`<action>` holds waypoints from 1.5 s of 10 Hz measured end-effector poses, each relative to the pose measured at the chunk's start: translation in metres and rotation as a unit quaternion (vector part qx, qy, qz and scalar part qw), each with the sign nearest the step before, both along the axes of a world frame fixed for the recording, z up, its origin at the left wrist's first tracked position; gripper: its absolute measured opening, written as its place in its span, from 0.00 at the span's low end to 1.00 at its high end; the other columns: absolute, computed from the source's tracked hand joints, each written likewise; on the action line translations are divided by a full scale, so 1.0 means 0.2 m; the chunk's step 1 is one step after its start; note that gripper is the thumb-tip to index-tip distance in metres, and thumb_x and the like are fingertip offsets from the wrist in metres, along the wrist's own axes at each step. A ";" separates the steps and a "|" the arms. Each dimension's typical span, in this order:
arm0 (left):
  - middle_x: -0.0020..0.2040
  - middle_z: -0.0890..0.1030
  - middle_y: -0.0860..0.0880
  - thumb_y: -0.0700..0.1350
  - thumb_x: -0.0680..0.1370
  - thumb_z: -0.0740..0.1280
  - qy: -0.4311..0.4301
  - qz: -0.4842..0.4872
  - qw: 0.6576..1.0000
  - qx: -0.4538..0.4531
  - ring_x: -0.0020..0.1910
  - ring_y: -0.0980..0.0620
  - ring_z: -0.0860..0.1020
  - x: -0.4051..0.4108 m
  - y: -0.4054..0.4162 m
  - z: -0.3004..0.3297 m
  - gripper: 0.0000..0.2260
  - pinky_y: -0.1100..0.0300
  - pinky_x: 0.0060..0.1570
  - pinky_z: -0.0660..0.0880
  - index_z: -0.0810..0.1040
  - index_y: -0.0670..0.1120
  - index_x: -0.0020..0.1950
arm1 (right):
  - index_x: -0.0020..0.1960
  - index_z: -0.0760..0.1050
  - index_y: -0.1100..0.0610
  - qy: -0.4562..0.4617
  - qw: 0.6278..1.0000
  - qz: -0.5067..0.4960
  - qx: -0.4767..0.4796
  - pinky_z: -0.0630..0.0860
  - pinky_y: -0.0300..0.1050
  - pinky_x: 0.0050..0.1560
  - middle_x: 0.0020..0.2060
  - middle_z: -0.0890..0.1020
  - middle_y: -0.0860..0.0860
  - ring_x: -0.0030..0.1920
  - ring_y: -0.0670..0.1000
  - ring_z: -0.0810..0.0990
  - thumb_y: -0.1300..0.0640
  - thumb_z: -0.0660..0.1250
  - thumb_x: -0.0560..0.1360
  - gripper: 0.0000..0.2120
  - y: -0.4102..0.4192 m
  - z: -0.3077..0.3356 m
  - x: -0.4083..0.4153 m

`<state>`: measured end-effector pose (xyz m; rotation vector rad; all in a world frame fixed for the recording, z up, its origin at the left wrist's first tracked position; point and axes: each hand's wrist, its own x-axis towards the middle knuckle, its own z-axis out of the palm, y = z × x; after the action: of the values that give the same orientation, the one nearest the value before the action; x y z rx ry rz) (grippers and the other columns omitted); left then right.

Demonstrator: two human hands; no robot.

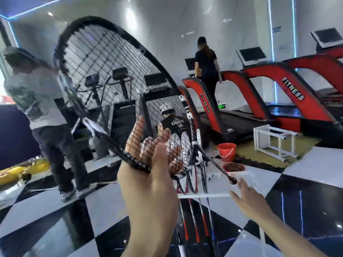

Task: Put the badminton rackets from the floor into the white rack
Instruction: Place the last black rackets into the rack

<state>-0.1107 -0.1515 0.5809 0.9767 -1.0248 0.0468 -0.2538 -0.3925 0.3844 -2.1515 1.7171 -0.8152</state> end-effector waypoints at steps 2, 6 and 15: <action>0.27 0.78 0.57 0.39 0.77 0.66 -0.048 -0.017 0.999 0.002 0.27 0.61 0.73 -0.11 -0.24 -0.05 0.16 0.71 0.27 0.70 0.78 0.59 0.36 | 0.65 0.64 0.59 0.189 0.972 0.030 -0.138 0.69 0.54 0.61 0.56 0.81 0.56 0.55 0.57 0.81 0.38 0.41 0.76 0.31 -0.08 -0.23 -0.15; 0.32 0.77 0.48 0.41 0.79 0.61 0.004 0.006 0.968 0.251 0.25 0.55 0.69 -0.21 -0.95 -0.59 0.06 0.59 0.27 0.67 0.75 0.42 0.45 | 0.64 0.67 0.58 0.165 0.982 0.076 -0.046 0.34 0.47 0.71 0.59 0.80 0.54 0.62 0.53 0.66 0.31 0.39 0.71 0.39 -0.11 -0.30 -0.14; 0.48 0.81 0.43 0.38 0.76 0.58 0.009 -0.053 0.896 0.440 0.32 0.47 0.76 -0.21 -1.07 -0.77 0.20 0.56 0.32 0.75 0.65 0.46 0.68 | 0.65 0.67 0.57 0.206 0.974 0.091 -0.030 0.43 0.49 0.69 0.61 0.78 0.53 0.64 0.52 0.66 0.32 0.44 0.71 0.36 -0.07 -0.31 -0.19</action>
<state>-0.1528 -0.3646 0.4264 1.7295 -1.0896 -0.5657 -0.2921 -0.4061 0.3216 -2.6151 1.6477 -0.3961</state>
